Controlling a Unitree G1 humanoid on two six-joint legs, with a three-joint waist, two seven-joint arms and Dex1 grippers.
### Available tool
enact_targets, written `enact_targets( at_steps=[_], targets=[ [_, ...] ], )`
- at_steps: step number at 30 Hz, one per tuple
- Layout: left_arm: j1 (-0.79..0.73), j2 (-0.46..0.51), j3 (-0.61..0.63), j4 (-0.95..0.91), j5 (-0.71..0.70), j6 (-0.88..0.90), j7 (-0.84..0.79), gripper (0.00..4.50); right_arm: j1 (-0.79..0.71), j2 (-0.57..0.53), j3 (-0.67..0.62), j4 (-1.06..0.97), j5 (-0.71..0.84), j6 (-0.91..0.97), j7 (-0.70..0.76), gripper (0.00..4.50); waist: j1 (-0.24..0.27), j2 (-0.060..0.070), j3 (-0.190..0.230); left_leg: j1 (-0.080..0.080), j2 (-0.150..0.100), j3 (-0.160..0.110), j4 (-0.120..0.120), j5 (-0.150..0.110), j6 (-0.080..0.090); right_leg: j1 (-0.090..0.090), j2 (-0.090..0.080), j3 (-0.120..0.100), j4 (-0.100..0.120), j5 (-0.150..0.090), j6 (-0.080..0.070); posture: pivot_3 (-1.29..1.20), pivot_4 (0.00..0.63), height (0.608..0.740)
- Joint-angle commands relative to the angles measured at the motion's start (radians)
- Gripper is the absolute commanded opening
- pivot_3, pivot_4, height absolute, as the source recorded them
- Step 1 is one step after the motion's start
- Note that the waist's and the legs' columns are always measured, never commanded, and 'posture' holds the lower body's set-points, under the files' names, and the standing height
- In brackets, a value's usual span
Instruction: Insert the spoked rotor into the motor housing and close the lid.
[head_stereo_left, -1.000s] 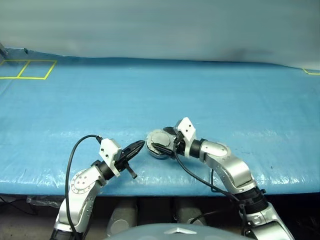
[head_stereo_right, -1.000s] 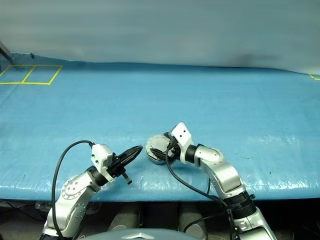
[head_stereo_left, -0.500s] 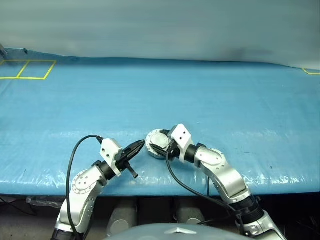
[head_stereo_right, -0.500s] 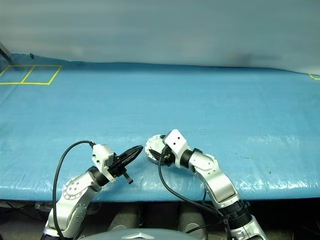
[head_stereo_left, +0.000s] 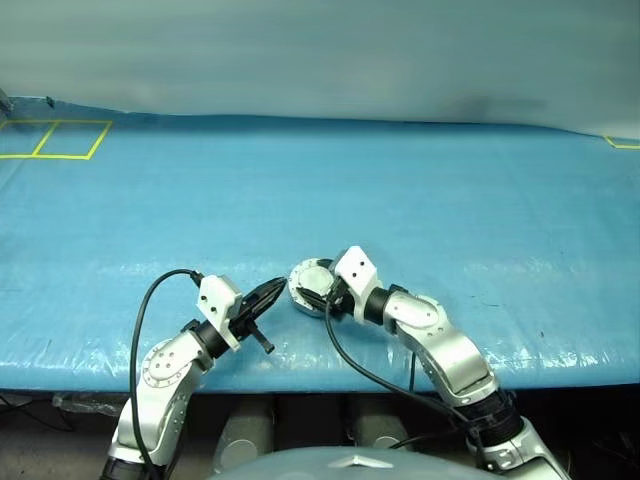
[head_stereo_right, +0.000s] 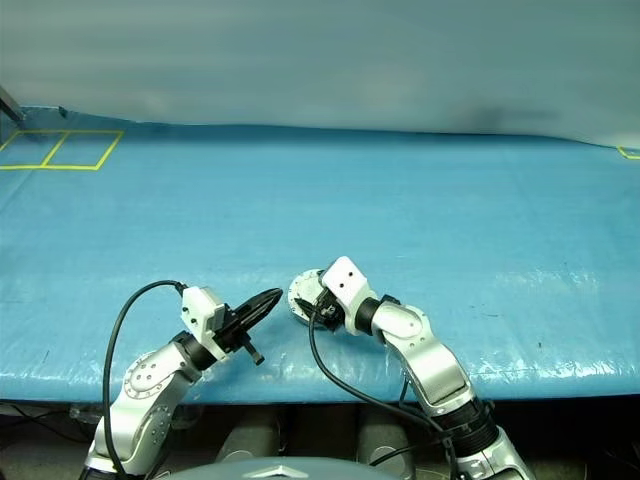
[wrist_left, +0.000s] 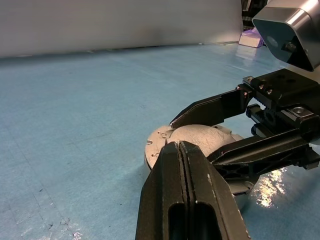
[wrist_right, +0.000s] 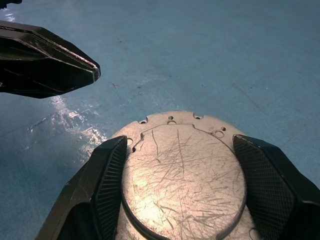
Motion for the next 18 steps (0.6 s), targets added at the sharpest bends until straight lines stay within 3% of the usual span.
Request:
enact_targets(
  at_steps=[1,18],
  targets=[
    [-0.003,0.002,0.009,-0.022,-0.010,-0.021,0.001,0.00,-0.003,0.002,0.019,-0.009,-0.011,0.015,-0.001,3.04,-0.001,0.000,0.000,0.000,0.000,0.000,0.000,0.000,0.000,0.000,0.000,0.000,0.000,0.000,0.000,0.00,0.150,0.740],
    [-0.013,0.017,0.009,-0.019,-0.034,0.005,-0.016,0.00,0.019,-0.017,0.011,0.065,-0.019,-0.027,0.023,3.04,-0.003,0.000,0.000,0.000,0.000,0.000,-0.001,0.000,0.000,0.000,0.000,0.000,-0.001,0.000,0.000,0.00,0.150,0.740]
  ],
)
